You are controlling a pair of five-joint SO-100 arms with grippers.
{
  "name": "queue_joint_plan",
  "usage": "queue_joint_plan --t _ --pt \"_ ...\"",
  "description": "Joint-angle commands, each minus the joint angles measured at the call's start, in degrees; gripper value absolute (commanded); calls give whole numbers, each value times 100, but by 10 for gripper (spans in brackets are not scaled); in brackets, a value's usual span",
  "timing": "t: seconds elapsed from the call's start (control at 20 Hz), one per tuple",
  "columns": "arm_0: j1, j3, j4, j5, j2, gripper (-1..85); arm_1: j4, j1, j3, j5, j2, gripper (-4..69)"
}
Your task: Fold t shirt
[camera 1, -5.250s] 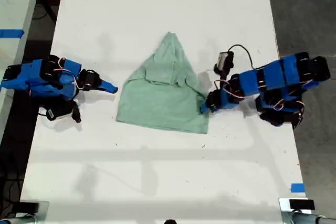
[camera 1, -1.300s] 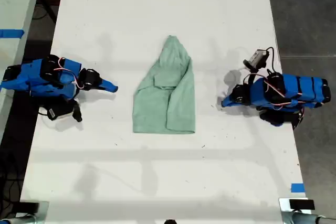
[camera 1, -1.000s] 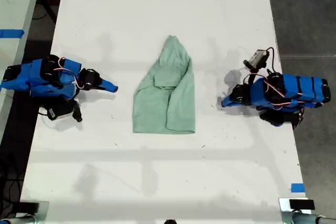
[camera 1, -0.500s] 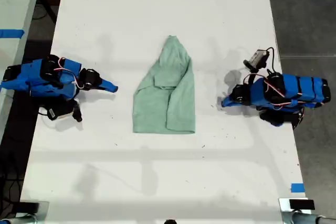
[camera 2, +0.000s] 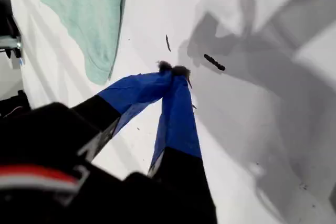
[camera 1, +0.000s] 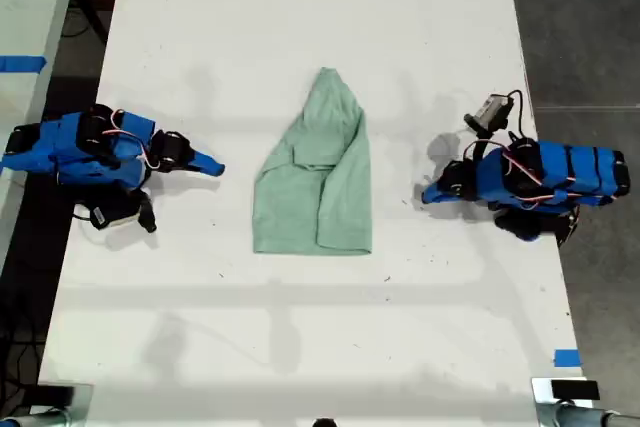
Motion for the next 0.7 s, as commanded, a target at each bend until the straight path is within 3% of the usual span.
queue_joint_plan --t 0.0,0.15,0.25,0.55,0.65 --pt "62 18 -123 -70 44 -1 -79 62 308 9 88 -15" --pt "26 -9 -97 -88 44 -1 -79 70 308 0 88 -9" --pt "246 -281 -141 -571 53 -1 -97 105 308 -35 88 -9" --pt "-334 -633 -545 -211 53 -1 -79 105 308 44 88 -14" --pt "-923 123 -536 0 35 -1 -70 114 308 44 88 -14"
